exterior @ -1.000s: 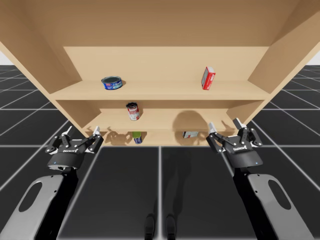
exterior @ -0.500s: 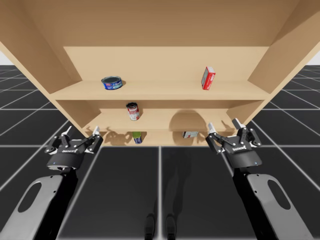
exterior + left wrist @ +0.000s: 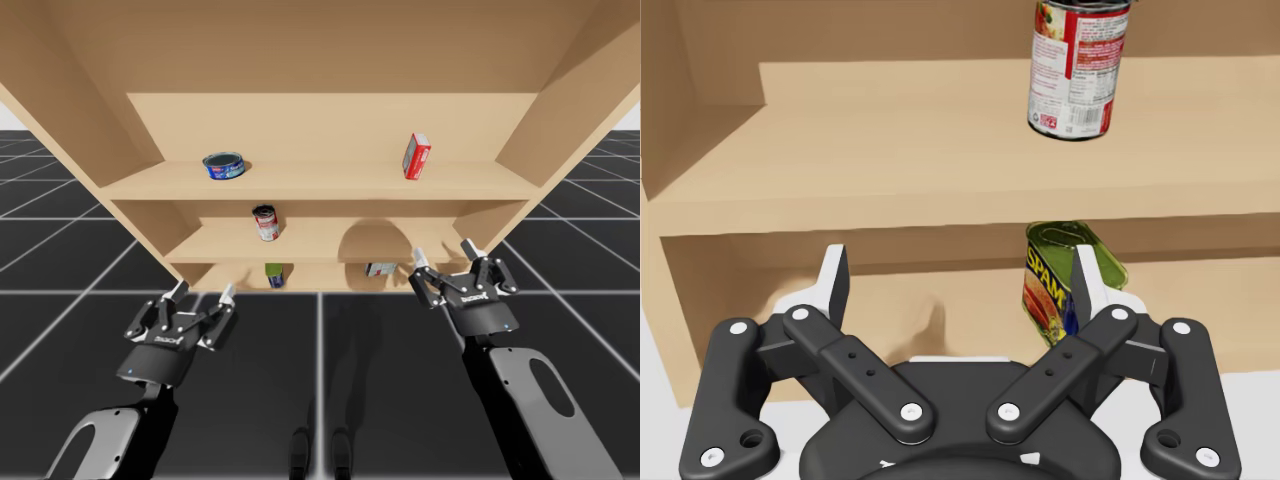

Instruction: Find the potted meat can on the shelf and bring it to me.

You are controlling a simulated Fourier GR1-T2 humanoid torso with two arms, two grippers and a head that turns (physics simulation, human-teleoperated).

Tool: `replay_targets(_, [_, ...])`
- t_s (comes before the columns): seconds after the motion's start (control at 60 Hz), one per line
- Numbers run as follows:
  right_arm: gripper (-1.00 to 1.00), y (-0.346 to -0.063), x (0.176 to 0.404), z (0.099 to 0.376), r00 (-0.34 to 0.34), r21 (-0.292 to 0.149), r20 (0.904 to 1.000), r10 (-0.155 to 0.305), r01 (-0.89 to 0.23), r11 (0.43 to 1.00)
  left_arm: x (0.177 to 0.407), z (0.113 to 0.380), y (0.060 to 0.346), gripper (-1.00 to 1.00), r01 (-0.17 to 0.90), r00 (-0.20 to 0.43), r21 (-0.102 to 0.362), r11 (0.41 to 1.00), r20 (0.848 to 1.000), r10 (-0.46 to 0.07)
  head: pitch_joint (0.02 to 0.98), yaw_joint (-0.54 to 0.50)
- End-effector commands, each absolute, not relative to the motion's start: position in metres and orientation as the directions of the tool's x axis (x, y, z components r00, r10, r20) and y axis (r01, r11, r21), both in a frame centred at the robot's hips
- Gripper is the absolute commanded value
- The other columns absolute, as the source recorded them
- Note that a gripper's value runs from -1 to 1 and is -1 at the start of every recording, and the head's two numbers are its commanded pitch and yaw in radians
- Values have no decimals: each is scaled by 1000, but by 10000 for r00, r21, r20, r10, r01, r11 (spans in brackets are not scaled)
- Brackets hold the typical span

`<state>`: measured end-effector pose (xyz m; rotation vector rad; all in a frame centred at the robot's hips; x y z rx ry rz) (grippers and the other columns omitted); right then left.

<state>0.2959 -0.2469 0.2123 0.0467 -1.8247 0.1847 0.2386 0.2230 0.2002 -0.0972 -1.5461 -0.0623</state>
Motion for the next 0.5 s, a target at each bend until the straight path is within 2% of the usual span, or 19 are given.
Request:
replay_targets(0.017, [-1000, -247, 296, 211, -2593, -982, 9638, 620, -1290, 9868, 218, 184, 198, -1000, 1592, 862, -578, 9855, 9953, 445, 731, 231])
replay_targets(0.083, [-1000, -248, 297, 211, -2595, -963, 9639, 604, -1280, 9871, 217, 177, 190, -1000, 1679, 998, -503, 9845, 9944, 337, 730, 232])
replay_targets(0.183, [-1000, -249, 297, 211, -2611, -942, 9635, 588, -1253, 9876, 222, 162, 175, -1000, 1695, 1434, -749, 9827, 9884, 506, 730, 231])
replay_targets(0.4, [-1000, -249, 297, 212, -2635, -907, 9631, 548, -1262, 9879, 243, 147, 154, -1000, 1457, 1231, -325, 9888, 9923, 145, 732, 229])
replay_targets(0.5, [-1000, -250, 297, 212, -2645, -895, 9629, 537, -1253, 9881, 256, 145, 150, -1000, 1230, 1273, -271, 9920, 9918, 113, 731, 227])
